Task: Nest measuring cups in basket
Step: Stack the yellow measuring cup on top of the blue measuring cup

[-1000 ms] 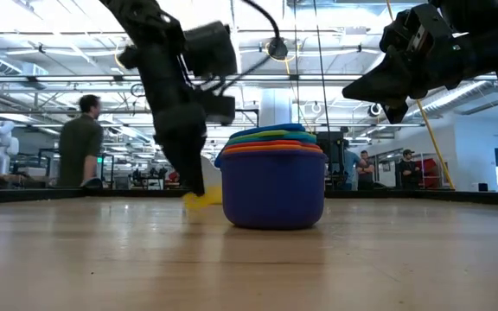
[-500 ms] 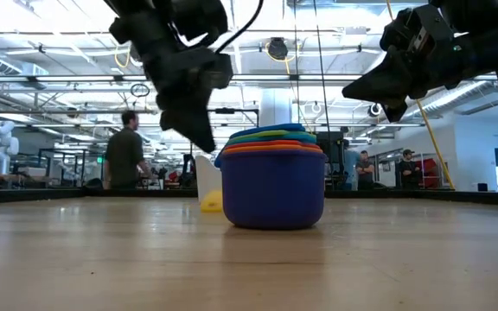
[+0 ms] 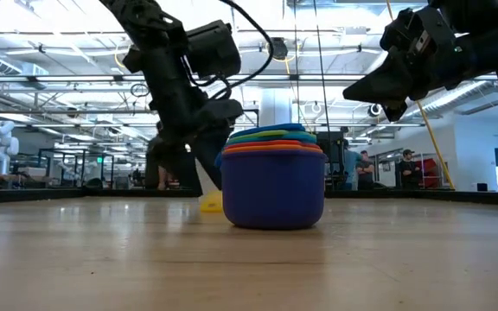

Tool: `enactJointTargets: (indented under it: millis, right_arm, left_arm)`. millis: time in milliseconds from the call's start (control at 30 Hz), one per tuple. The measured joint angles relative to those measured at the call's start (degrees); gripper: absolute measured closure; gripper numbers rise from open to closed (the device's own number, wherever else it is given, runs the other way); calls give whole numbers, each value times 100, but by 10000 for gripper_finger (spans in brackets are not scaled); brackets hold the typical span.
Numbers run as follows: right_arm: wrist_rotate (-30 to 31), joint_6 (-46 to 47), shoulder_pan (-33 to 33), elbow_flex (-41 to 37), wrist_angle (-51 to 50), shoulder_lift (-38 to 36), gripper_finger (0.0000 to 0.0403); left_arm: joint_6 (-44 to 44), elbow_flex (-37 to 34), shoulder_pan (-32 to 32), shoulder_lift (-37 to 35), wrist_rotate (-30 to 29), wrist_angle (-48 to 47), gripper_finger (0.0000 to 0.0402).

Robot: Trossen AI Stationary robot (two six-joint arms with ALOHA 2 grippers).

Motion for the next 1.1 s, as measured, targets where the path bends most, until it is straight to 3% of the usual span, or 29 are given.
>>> enactJointTargets:
  millis: [167,333,733,1100]
  right_arm:
    - [-2,-29,0,-1,-29,-1,403]
    - [-2,-69,0,-1,-51,-2,403]
    - [4,-71,0,-1,-26,-1,403]
    - [9,-61,0,-1,-26,0,403]
  left_arm:
    - [-565,0,4,29,-187,79,75]
    - [-756,0,0,29,-377,49,66]
    - [-947,21,-299,44,-503,548,136]
    - [-1078,22,-289,44,-941,218,174]
